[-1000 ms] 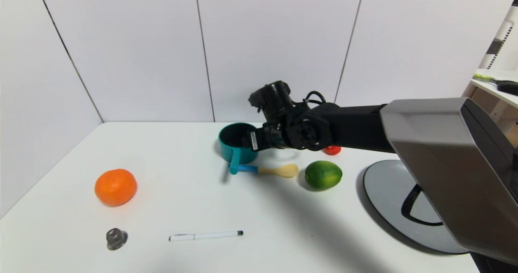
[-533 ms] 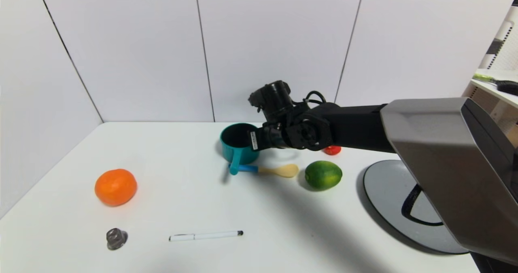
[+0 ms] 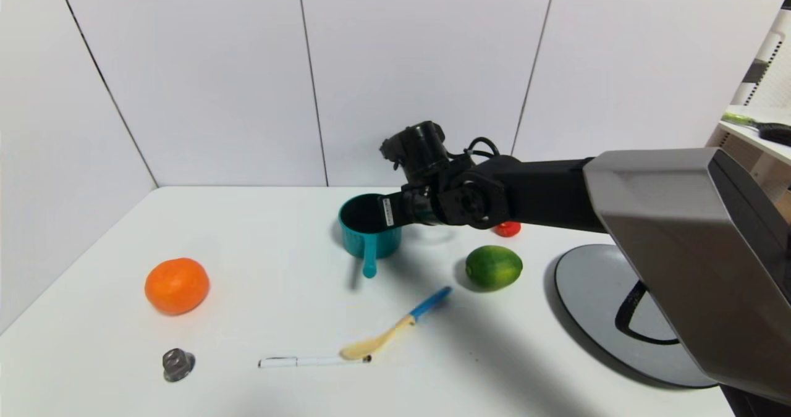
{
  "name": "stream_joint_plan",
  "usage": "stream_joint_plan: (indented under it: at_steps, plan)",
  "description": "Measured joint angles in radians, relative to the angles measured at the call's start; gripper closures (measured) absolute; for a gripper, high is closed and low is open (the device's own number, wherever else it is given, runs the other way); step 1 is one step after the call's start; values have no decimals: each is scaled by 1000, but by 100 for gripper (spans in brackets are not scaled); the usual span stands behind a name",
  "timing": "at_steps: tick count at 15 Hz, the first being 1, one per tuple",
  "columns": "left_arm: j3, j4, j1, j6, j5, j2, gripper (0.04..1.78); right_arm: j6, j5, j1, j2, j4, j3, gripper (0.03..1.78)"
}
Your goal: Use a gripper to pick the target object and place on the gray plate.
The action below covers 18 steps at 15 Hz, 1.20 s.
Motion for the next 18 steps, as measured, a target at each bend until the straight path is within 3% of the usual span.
stream_joint_plan:
  at_steps: [10,18]
  plan:
    - [0,0,0,0,0,0,13,10,-1,-18,-88,11,2,174]
    - [0,0,0,0,0,0,13,18,3,-115,-254,233,17,175]
